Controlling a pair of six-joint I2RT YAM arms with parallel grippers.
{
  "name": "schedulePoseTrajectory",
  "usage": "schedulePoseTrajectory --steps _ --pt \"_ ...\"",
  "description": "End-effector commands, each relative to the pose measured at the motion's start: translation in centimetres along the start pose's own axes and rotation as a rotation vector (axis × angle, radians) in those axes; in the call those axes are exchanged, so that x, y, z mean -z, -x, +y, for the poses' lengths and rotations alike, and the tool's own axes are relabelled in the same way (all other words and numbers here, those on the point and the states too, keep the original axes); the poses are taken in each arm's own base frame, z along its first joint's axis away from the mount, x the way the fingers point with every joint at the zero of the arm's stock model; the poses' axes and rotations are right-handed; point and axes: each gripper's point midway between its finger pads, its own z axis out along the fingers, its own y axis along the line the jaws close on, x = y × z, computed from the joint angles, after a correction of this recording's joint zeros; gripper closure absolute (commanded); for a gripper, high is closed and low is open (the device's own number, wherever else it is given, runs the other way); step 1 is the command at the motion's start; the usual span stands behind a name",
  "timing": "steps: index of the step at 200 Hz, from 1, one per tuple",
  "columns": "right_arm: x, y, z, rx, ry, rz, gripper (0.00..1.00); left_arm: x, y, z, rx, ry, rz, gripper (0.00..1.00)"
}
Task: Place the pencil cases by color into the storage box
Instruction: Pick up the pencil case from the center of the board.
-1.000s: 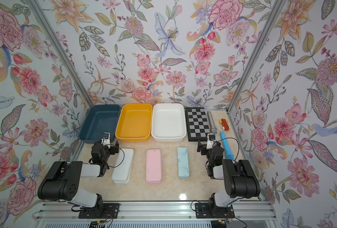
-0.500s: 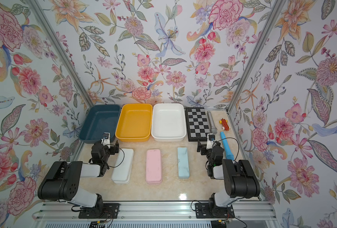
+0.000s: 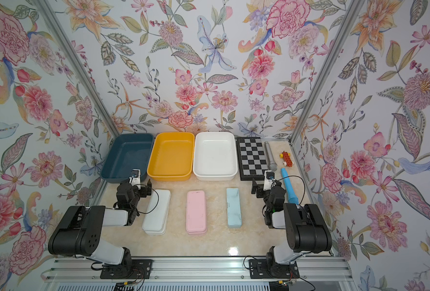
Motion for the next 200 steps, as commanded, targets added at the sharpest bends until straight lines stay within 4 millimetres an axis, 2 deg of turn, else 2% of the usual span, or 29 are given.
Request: schedulePoseTrajectory --steps 1,106,125,142,171,182,200 --pt "-0.1 0.7 -0.6 -0.009 -0.023 -0.02 0.0 -0.1 -0.2 0.0 -0.001 0.006 0.011 0.02" --pt "0.1 0.9 -0.2 -0.015 0.025 -0.03 0.0 0.0 -0.2 -0.2 -0.021 0.026 0.013 0.02" --pt "0.1 1.6 0.0 -0.012 0.036 -0.029 0.0 0.0 0.8 0.1 -0.035 0.057 0.014 0.02" --pt "0.1 2.4 -0.1 -0.008 0.026 0.0 0.0 0.1 2.6 1.5 -0.03 0.126 0.072 0.02" --pt "1.0 5.4 0.6 0.063 -0.05 -0.018 0.0 2.8 8.4 3.9 0.094 0.225 -0.029 0.02" --pt "1.1 6.5 0.7 0.06 -0.065 -0.013 0.0 3.4 10.1 3.7 0.138 0.196 -0.028 0.02" --pt "0.9 7.9 1.1 0.028 -0.067 0.043 0.0 3.9 12.1 2.3 0.168 0.135 0.01 0.02"
